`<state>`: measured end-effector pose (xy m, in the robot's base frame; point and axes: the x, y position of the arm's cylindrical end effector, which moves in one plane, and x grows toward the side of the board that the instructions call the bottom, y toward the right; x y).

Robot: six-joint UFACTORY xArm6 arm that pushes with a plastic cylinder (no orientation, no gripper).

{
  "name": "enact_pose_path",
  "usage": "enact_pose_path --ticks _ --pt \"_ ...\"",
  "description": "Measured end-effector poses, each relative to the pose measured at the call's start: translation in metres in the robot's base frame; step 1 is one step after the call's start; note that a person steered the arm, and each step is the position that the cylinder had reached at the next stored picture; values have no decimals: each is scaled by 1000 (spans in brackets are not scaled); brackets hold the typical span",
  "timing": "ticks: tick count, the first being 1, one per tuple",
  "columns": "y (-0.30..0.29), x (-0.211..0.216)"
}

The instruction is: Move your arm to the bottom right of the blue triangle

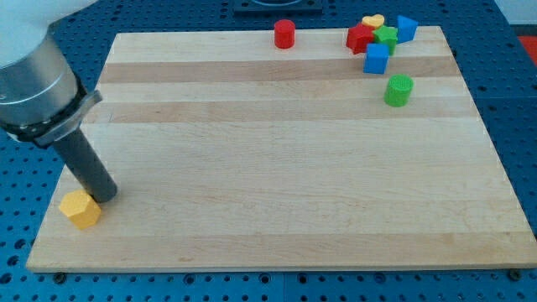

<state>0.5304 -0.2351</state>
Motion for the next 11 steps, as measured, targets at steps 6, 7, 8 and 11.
enact_pose_path --ticks 6,7,8,11 --pt "248 3" --pt "333 2" --pt "419 -21" --pt "510 -231"
